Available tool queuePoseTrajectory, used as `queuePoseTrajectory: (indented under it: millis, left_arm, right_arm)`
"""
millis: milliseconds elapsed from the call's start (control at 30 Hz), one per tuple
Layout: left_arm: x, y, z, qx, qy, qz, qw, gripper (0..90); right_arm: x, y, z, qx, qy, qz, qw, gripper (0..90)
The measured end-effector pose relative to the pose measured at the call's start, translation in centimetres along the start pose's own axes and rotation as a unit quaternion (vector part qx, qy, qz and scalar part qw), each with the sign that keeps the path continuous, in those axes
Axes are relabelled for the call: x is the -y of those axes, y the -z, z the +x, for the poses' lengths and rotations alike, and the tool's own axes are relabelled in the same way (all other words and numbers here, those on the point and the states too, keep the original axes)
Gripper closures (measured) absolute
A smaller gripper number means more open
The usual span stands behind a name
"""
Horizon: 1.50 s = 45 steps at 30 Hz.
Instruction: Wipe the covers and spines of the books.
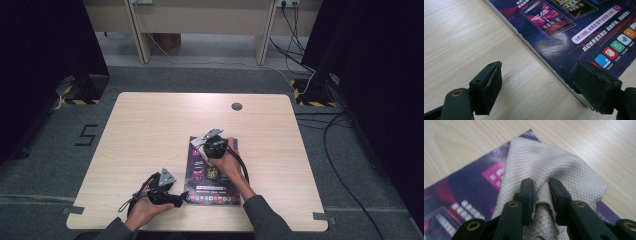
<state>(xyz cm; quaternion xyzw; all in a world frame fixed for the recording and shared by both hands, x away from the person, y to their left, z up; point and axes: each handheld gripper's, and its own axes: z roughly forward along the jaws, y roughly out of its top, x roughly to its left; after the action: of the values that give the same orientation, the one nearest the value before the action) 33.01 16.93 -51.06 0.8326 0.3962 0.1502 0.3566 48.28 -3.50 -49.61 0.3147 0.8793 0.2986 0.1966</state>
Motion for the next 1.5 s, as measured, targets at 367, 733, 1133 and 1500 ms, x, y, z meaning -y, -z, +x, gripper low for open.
queuePoseTrajectory:
  millis: [367,733,1133,1500]
  left_arm:
    - [0.0,0.0,0.0,0.001,0.002,-0.002,1.0000,21.4]
    - [-0.1,0.1,-0.2,-0.004,-0.025,-0.002,0.9997,21.1]
    - [-0.2,2.2,3.6,-0.044,0.050,-0.056,0.9962,20.6]
    - [0.0,2.8,5.3,-0.072,0.078,-0.059,0.9926,20.4]
  right_arm:
    - [-2.3,-1.8,0.3,0.015,0.006,0.009,0.9998,73.5]
    - [-0.5,0.3,3.5,-0.046,0.037,-0.007,0.9983,74.0]
    - [1.8,2.7,6.1,-0.084,0.055,-0.010,0.9949,73.9]
    - [3.6,5.0,9.1,-0.121,0.091,-0.013,0.9884,73.7]
